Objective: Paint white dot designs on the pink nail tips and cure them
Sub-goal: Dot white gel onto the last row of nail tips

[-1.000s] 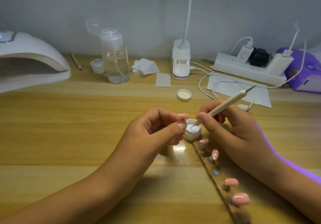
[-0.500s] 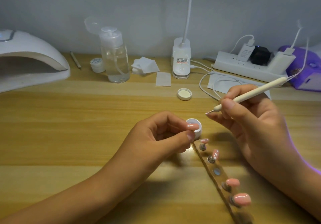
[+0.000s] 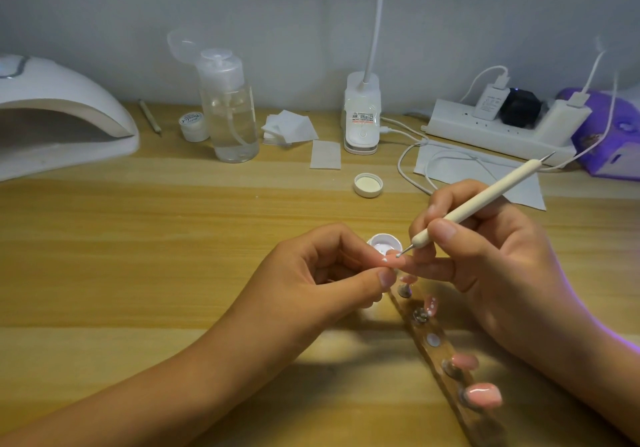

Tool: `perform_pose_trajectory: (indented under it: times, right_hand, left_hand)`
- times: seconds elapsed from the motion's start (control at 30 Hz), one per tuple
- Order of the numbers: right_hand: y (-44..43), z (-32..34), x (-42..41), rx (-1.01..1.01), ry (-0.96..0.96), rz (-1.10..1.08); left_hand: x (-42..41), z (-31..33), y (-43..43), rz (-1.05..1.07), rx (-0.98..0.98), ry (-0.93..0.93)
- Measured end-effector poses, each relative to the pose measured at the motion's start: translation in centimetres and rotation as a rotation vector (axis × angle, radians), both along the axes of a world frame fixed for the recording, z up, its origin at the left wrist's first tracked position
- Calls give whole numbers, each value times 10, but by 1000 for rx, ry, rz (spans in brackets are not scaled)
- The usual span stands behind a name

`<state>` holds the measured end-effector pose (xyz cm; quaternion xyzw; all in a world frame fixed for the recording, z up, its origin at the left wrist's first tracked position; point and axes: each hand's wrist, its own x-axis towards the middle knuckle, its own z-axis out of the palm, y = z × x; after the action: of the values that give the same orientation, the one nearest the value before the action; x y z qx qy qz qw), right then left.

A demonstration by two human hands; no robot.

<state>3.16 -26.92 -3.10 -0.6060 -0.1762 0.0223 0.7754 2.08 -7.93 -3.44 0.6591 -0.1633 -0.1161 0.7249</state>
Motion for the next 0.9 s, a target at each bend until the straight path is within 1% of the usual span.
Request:
perform_pose_trajectory:
  times: [0.23, 0.4, 0.57, 0.9]
  right_hand:
    - [1, 0, 0, -11, -29, 17]
    - [1, -1, 0, -3, -24, -12]
    - [0, 0, 0, -13, -32, 16]
    - [0, 0, 0, -17, -20, 5]
  left_hand:
    - [0, 0, 1, -4, 6, -2]
    - [0, -1, 1, -5, 6, -6]
    - [0, 0, 1, -10, 7, -8]
    - [0, -1, 0, 0, 6, 0]
